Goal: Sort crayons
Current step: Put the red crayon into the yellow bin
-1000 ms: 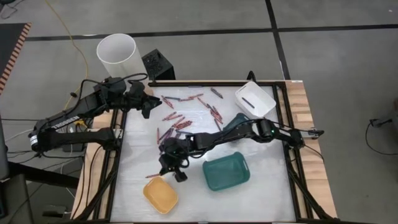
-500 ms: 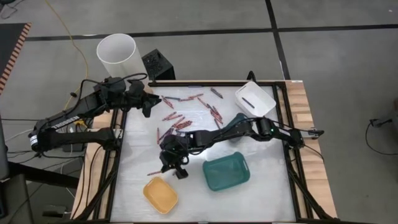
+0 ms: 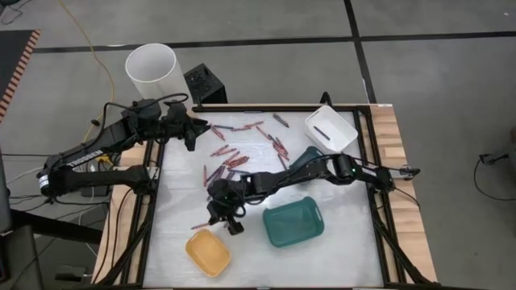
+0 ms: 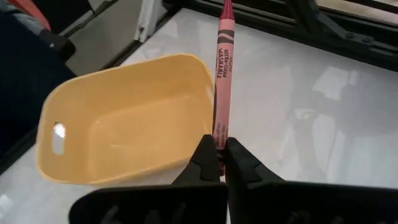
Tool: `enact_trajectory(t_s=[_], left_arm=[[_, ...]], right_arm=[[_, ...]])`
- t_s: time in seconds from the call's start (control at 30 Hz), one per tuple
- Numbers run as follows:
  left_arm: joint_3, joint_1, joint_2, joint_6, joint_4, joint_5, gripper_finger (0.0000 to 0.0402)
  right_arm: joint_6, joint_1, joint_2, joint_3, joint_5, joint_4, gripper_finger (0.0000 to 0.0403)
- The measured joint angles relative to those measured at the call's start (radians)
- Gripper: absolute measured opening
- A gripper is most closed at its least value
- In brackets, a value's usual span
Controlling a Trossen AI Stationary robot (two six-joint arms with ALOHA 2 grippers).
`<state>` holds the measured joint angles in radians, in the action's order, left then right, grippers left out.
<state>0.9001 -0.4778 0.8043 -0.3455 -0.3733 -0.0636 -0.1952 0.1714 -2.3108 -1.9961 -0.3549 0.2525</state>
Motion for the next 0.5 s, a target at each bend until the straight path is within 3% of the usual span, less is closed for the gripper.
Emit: enact_trajectory(t_s=[0.23, 0.5], left_arm=[[0.000, 0.000, 0.000, -0.015, -0.001, 0.000, 0.0112], [0.000, 0.000, 0.000, -0.064, -0.001, -0.001, 0.0112]], right_arm=[[-0.035, 0.084, 0.000, 0.000, 0.043, -0.010, 0.0003], [-0.050, 0.118, 0.000, 0.001, 0.068, -0.139, 0.0003]])
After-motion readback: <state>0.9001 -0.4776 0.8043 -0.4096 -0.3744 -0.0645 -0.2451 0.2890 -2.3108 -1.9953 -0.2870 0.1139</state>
